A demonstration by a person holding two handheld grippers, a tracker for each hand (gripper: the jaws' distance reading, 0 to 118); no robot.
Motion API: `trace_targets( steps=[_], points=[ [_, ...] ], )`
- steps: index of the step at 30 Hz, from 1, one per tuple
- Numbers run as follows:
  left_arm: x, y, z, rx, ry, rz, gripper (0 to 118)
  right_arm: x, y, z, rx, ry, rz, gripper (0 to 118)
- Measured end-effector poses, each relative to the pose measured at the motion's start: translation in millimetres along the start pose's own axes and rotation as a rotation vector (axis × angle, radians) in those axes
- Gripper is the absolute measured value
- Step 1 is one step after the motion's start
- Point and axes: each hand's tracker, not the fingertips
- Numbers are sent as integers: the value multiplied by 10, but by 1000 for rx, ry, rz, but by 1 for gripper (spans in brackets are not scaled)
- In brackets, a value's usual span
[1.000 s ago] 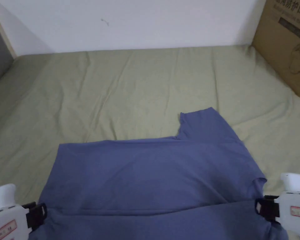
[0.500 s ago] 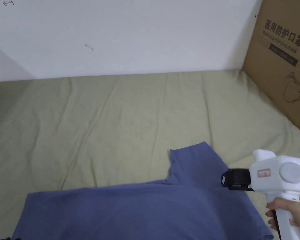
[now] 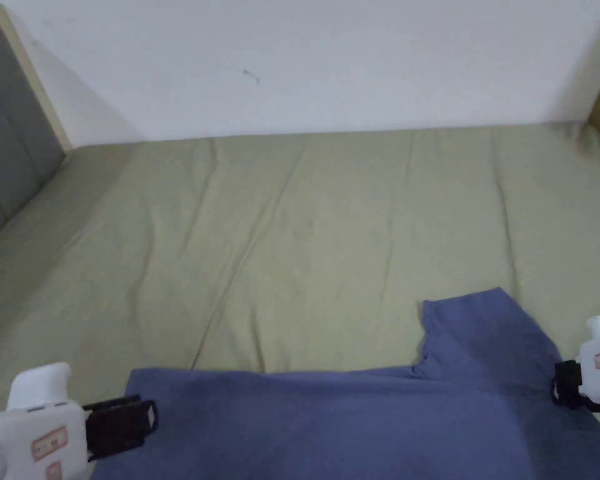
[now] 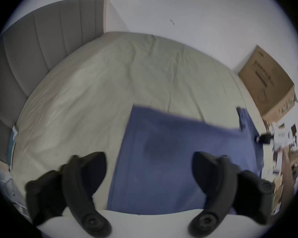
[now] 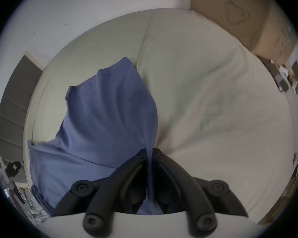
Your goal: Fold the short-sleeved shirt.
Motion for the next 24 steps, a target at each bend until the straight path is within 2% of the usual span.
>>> trace_targets(
  steps=[2, 4, 6, 8, 10, 11, 12, 13, 14, 15, 16, 18, 20, 21, 24],
  points=[
    [-19, 252, -216, 34, -24, 35, 110, -107, -37, -13, 2, -46, 90, 5],
    [34, 468, -537, -52, -14, 24, 110, -142, -25, 21, 0, -51, 74, 5],
    [98, 530, -829, -90, 71, -15, 110, -166, -7, 21, -8, -54, 72, 5],
    [120, 510, -1114, -88, 108, -80, 103, -168, -20, 7, -14, -54, 72, 5],
    [141, 397, -1397, -206, 111, -97, 70, -147, 0, -27, -17, -55, 66, 5],
    [169, 308, -1467, -227, 178, -117, 70, -152, -4, -30, -18, -55, 61, 5],
    [229, 266, -1349, -88, 152, -142, 67, -161, -12, -25, -17, -56, 60, 5],
    [248, 277, -1323, -132, 161, -126, 61, -155, 1, -18, -15, -56, 58, 5],
    [246, 316, -1296, -131, 158, -114, 46, -163, -2, 8, -14, -56, 57, 5],
    [233, 341, -1264, -135, 158, -125, 13, -170, -11, 47, -5, -53, 62, 5],
    [210, 387, -1144, -135, 154, -128, 3, -168, -14, 90, -4, -44, 63, 5],
    [161, 416, -1031, -173, 62, -87, 3, -138, -18, 191, 31, -18, 36, 5],
    [165, 419, -839, -152, 65, -98, 3, -109, -35, 343, 26, 74, 4, 4],
    [178, 405, -715, -134, 58, -118, 3, -95, -54, 450, 46, 86, 2, 4],
    [211, 349, -235, -75, 38, -165, 3, -128, -180, 837, 96, 76, 89, 4]
  ],
)
